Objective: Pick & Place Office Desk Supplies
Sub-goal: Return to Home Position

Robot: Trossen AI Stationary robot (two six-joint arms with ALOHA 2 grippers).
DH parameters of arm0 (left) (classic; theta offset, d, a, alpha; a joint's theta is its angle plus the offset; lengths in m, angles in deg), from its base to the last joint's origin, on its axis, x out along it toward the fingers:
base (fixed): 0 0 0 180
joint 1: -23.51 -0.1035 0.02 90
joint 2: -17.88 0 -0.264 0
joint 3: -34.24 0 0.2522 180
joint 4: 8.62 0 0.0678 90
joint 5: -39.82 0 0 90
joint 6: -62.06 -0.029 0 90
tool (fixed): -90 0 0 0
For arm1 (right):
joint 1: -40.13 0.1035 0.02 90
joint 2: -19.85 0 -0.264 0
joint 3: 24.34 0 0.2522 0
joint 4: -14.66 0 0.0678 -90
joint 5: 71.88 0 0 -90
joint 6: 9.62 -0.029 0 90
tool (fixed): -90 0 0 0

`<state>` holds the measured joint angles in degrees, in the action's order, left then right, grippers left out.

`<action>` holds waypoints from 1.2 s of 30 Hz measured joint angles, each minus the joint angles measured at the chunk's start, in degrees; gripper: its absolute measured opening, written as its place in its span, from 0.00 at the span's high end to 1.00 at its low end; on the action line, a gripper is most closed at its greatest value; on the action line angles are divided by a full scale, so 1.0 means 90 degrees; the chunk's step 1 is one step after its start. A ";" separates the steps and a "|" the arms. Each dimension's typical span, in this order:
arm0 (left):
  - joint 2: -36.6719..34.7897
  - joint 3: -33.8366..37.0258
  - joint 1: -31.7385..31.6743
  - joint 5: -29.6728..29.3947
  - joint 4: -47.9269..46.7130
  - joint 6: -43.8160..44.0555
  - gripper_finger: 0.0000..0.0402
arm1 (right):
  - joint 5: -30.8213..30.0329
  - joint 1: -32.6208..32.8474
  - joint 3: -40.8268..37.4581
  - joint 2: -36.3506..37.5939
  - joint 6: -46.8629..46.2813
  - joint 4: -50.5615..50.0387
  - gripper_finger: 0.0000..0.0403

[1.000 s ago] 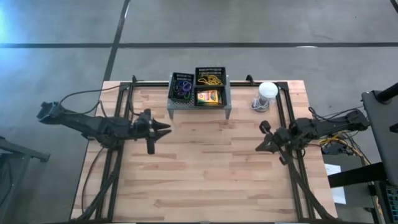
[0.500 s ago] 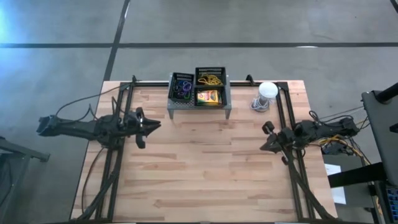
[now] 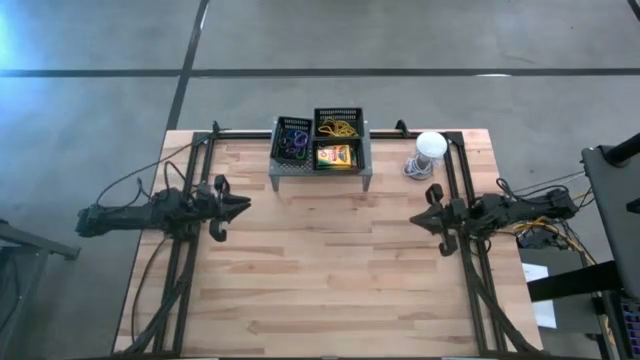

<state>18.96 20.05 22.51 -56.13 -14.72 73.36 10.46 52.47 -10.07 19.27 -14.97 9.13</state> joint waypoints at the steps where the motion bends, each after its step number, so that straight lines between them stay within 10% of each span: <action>1: -0.0110 0.0020 -0.0010 0.0011 -0.0062 -0.0100 0.82 | 0.0000 0.0000 0.0000 0.0007 0.0112 -0.0002 0.98; 36: -0.0121 0.0027 0.0014 0.0456 -0.0736 -0.0791 0.82 | 0.0015 -0.0002 0.0000 -0.0034 0.0619 -0.0083 0.98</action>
<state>17.87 20.30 22.65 -52.03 -21.34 66.24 10.59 52.45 -10.07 18.96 -9.41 8.39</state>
